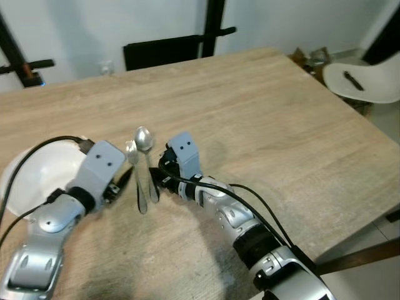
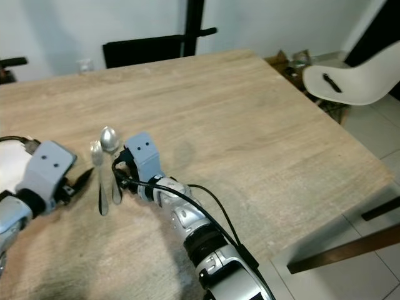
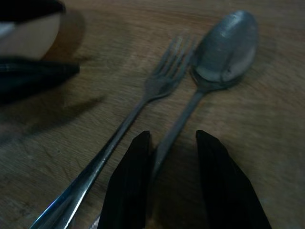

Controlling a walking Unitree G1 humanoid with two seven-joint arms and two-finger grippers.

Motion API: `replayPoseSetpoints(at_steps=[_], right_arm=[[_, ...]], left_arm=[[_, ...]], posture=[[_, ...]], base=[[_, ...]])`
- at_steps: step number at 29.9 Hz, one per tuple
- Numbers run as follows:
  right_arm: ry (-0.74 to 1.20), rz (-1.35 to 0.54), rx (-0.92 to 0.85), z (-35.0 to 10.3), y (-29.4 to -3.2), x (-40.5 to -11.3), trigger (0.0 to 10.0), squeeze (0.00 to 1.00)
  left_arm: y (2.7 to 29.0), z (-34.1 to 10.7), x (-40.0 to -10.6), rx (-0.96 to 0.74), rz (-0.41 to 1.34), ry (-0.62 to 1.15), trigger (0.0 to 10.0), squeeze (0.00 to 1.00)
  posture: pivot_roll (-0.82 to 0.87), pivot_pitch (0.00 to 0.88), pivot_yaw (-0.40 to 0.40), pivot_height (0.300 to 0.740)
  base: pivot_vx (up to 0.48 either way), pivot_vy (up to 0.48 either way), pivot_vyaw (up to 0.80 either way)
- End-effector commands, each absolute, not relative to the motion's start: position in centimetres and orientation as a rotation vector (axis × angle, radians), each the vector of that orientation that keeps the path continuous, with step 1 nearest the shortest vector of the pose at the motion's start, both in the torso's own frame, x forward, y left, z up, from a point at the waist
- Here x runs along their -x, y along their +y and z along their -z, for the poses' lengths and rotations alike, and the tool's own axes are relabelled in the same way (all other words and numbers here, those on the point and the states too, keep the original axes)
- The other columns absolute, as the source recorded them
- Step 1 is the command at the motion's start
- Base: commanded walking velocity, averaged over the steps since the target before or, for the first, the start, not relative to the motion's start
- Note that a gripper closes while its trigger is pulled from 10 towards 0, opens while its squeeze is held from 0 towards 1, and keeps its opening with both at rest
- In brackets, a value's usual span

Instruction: Setting the table

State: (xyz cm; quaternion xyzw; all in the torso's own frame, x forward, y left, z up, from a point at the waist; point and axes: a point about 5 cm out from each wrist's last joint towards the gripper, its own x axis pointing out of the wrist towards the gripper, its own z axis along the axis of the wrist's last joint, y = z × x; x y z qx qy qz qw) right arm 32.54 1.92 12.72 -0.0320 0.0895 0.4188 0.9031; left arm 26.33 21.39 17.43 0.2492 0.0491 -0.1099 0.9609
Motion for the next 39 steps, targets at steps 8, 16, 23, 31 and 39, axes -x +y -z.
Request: replayPoseSetpoints(at_steps=[8, 16, 23, 31, 39], right_arm=[[0.16, -0.776, -0.016, -13.0, 1.2, -33.3, 10.0, 0.0], [0.13, -0.735, 0.105, -13.1, -0.8, -33.8, 10.0, 0.0], [0.083, -0.788, 0.106, -13.5, 0.3, -33.2, 10.0, 0.0], [-0.07, -0.803, -0.004, -16.6, 1.6, -33.3, 10.0, 0.0], [-0.142, -0.709, -0.005, -17.6, -0.8, -33.5, 10.0, 0.0]], left_arm=[[20.6, -15.9, -24.9, -0.48, 0.248, 0.152, 10.0, 0.0], [19.5, -15.9, -26.3, -0.479, 0.291, 0.139, 10.0, 0.0], [18.8, -16.4, -27.4, -0.482, 0.31, 0.113, 10.0, 0.0], [18.7, -16.1, -27.8, -0.486, 0.291, 0.129, 10.0, 0.0], [17.0, -16.0, -30.8, -0.516, 0.327, 0.076, 10.0, 0.0]], posture=[[0.07, 0.099, -0.039, 0.74], [0.03, 0.084, -0.007, 0.74], [0.02, 0.074, -0.005, 0.74], [0.05, 0.069, -0.024, 0.74], [0.01, 0.068, -0.002, 0.74]], base=[[0.0, 0.0, 0.0], [0.0, 0.0, 0.0], [0.0, 0.0, 0.0], [0.0, 0.0, 0.0], [0.0, 0.0, 0.0]])
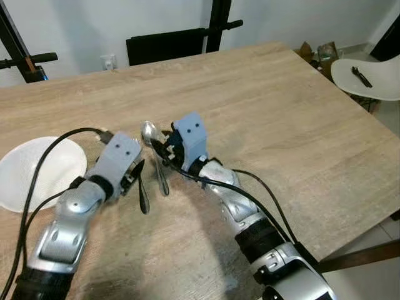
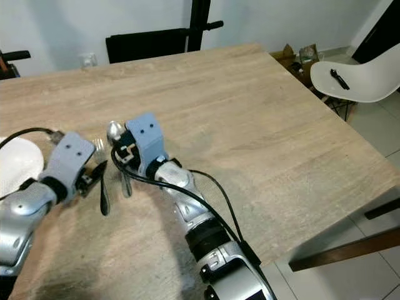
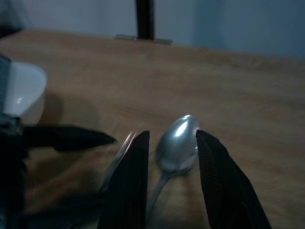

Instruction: Setting the table

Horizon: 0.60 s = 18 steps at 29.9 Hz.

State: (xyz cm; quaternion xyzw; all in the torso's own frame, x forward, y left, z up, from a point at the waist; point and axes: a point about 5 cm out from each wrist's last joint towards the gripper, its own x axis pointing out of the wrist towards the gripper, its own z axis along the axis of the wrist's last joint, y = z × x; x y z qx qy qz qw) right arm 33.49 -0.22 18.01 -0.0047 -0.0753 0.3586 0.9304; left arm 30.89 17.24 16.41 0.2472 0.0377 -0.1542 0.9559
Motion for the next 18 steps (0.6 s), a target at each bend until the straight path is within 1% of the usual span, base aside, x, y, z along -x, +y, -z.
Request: replayPoseSetpoints(at_steps=[1, 2, 4, 5, 7, 8, 10, 11, 13, 16, 18], right_arm=[[-0.155, -0.684, -0.006, -17.7, -1.5, -33.5, 10.0, 0.0], [-0.155, -0.684, -0.006, -17.7, -1.5, -33.5, 10.0, 0.0], [-0.171, -0.608, -0.019, -17.7, -3.8, -33.4, 10.0, 0.0], [-0.171, -0.608, -0.019, -17.7, -3.8, -33.4, 10.0, 0.0], [-0.178, -0.526, -0.028, -17.6, -6.3, -33.1, 10.0, 0.0], [-0.178, -0.526, -0.028, -17.6, -6.3, -33.1, 10.0, 0.0], [-0.185, -0.451, -0.027, -17.5, -8.5, -32.7, 10.0, 0.0], [-0.185, -0.451, -0.027, -17.5, -8.5, -32.7, 10.0, 0.0], [-0.183, -0.405, -0.029, -17.5, -9.7, -32.5, 10.0, 0.0], [-0.184, -0.369, -0.025, -17.6, -10.9, -32.4, 10.0, 0.0], [-0.194, -0.355, -0.018, -17.9, -11.4, -32.4, 10.0, 0.0]], left_arm=[[16.6, -16.3, -31.3, -0.514, 0.339, 0.052, 10.0, 0.0], [16.6, -16.3, -31.3, -0.514, 0.339, 0.052, 10.0, 0.0], [15.9, -17.0, -32.4, -0.524, 0.352, 0.011, 10.0, 0.0], [15.9, -17.0, -32.4, -0.524, 0.352, 0.011, 10.0, 0.0], [15.8, -17.0, -33.6, -0.561, 0.352, 0.021, 10.0, 0.0], [15.8, -17.0, -33.6, -0.561, 0.352, 0.021, 10.0, 0.0], [16.3, -16.7, -34.5, -0.608, 0.311, 0.044, 10.0, 0.0], [16.3, -16.7, -34.5, -0.608, 0.311, 0.044, 10.0, 0.0], [16.8, -16.2, -35.2, -0.605, 0.262, 0.064, 10.0, 0.0], [16.7, -14.5, -35.3, -0.598, 0.302, 0.132, 10.0, 0.0], [16.7, -13.8, -35.3, -0.602, 0.307, 0.145, 10.0, 0.0]], posture=[[0.0, 0.069, 0.004, 0.74], [0.0, 0.069, 0.004, 0.74], [-0.02, 0.074, 0.018, 0.74], [-0.02, 0.074, 0.018, 0.74], [-0.05, 0.082, 0.04, 0.74], [-0.05, 0.082, 0.04, 0.74], [-0.06, 0.088, 0.052, 0.74], [-0.06, 0.088, 0.052, 0.74], [-0.06, 0.091, 0.055, 0.74], [-0.07, 0.098, 0.061, 0.74], [-0.07, 0.098, 0.061, 0.74]], base=[[0.0, 0.0, 0.0], [0.0, 0.0, 0.0], [0.0, 0.0, 0.0], [0.0, 0.0, 0.0], [0.0, 0.0, 0.0], [0.0, 0.0, 0.0], [0.0, 0.0, 0.0], [0.0, 0.0, 0.0], [0.0, 0.0, 0.0], [0.0, 0.0, 0.0], [0.0, 0.0, 0.0]])
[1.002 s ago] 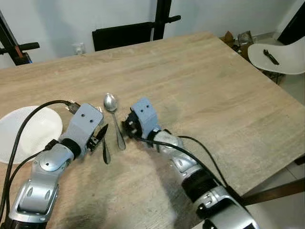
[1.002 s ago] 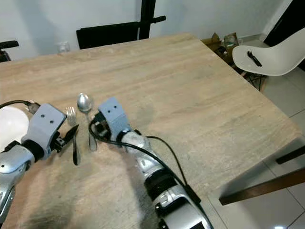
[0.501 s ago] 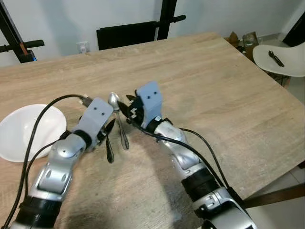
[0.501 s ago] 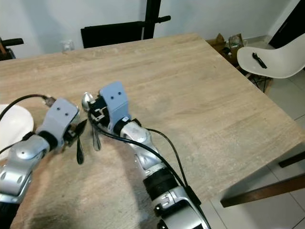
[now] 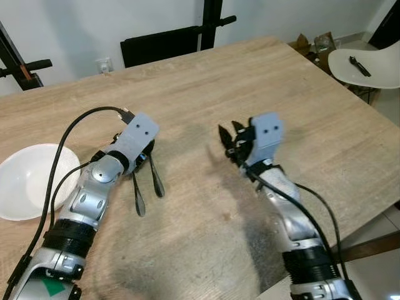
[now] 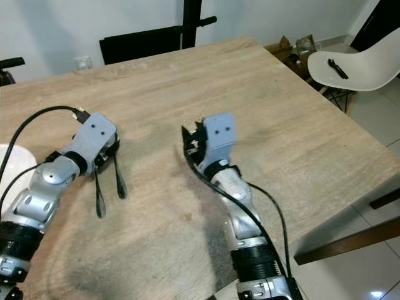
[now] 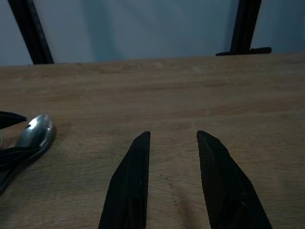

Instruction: Setting the table

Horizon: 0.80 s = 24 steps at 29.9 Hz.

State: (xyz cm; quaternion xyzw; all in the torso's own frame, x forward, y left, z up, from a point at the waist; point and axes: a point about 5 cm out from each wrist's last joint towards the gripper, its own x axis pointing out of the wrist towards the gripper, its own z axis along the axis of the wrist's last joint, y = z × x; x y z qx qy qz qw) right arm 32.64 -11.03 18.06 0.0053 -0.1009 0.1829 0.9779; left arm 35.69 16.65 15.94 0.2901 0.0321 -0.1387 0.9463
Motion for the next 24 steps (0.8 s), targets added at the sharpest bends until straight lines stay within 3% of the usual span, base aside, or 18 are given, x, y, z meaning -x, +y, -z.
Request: replayPoseSetpoints(at_steps=[1, 7, 13, 17, 24], right_arm=[[-0.197, -0.351, -0.015, -18.0, -11.6, -32.4, 10.0, 0.0], [-0.196, -0.324, -0.01, -18.4, -12.5, -32.1, 10.0, 0.0], [-0.178, -0.346, -0.012, -18.3, -12.4, -32.0, 10.0, 0.0], [-0.169, -0.426, -0.028, -18.3, -11.2, -31.6, 10.0, 0.0], [-0.111, -0.638, -0.052, -18.0, -9.3, -29.9, 10.0, 0.0]], left_arm=[[16.7, -13.6, -35.3, -0.602, 0.306, 0.148, 10.0, 0.0], [16.4, -12.0, -34.7, -0.483, 0.342, 0.24, 10.0, 0.0], [13.7, -11.3, -33.3, -0.356, 0.438, 0.245, 10.0, 0.0], [11.4, -11.5, -32.8, -0.327, 0.493, 0.21, 10.0, 0.0], [10.3, -11.4, -33.1, -0.328, 0.478, 0.204, 10.0, 0.0]], posture=[[-0.07, 0.098, 0.061, 0.74], [-0.08, 0.098, 0.061, 0.74], [-0.07, 0.099, 0.051, 0.74], [-0.07, 0.098, 0.035, 0.74], [-0.07, 0.097, 0.026, 0.74]], base=[[0.0, 0.0, 0.0], [0.0, 0.0, 0.0], [0.0, 0.0, 0.0], [0.0, 0.0, 0.0], [0.0, 0.0, 0.0]])
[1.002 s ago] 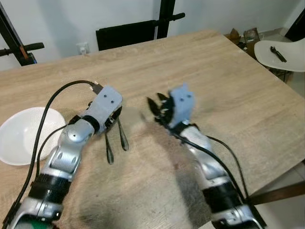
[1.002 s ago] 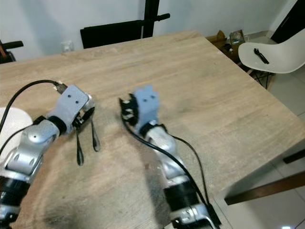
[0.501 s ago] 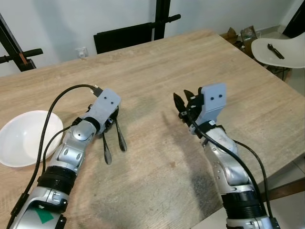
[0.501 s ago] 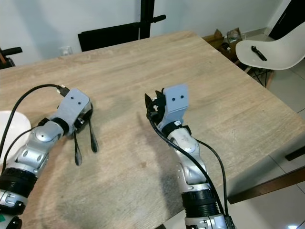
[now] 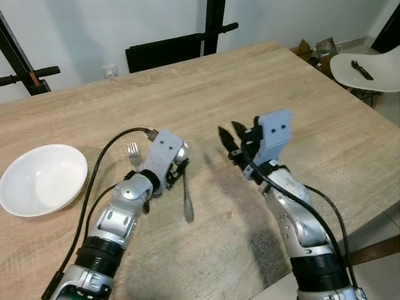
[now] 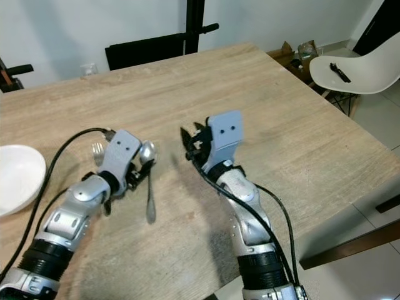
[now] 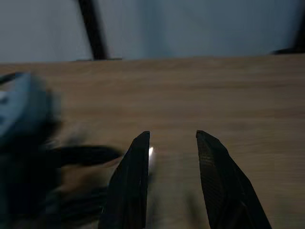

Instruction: Setting the table

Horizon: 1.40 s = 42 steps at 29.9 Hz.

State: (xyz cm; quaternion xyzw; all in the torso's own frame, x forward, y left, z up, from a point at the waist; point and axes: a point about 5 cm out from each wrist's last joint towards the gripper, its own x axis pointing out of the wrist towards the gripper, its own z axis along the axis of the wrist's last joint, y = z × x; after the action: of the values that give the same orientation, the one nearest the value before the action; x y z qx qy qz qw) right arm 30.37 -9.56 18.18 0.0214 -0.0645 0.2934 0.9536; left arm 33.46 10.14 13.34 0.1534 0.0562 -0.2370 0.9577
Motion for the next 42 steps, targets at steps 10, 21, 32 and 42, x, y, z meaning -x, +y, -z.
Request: replayPoseSetpoints(at_steps=[10, 21, 32, 42], right_arm=[[-0.004, -0.817, -0.055, -17.0, -5.1, -27.6, 10.0, 0.0], [0.103, -0.941, -0.046, -15.3, 0.4, -26.9, 10.0, 0.0], [0.121, -0.822, 0.209, -14.0, -0.6, -28.7, 10.0, 0.0], [-0.133, -0.945, 0.11, -18.0, -4.8, -27.7, 10.0, 0.0]], left_arm=[[12.9, -11.5, -33.0, -0.387, 0.398, 0.222, 10.0, 0.0], [12.5, -11.5, -33.0, -0.371, 0.393, 0.217, 10.0, 0.0], [13.4, -11.9, -32.9, -0.375, 0.367, 0.21, 10.0, 0.0], [13.5, -11.9, -32.7, -0.39, 0.382, 0.21, 10.0, 0.0]], posture=[[-0.06, 0.1, 0.01, 0.74], [-0.07, 0.097, 0.011, 0.74], [-0.05, 0.088, 0.005, 0.74], [-0.06, 0.089, 0.009, 0.74]], base=[[0.0, 0.0, 0.0], [0.0, 0.0, 0.0], [0.0, 0.0, 0.0], [0.0, 0.0, 0.0]])
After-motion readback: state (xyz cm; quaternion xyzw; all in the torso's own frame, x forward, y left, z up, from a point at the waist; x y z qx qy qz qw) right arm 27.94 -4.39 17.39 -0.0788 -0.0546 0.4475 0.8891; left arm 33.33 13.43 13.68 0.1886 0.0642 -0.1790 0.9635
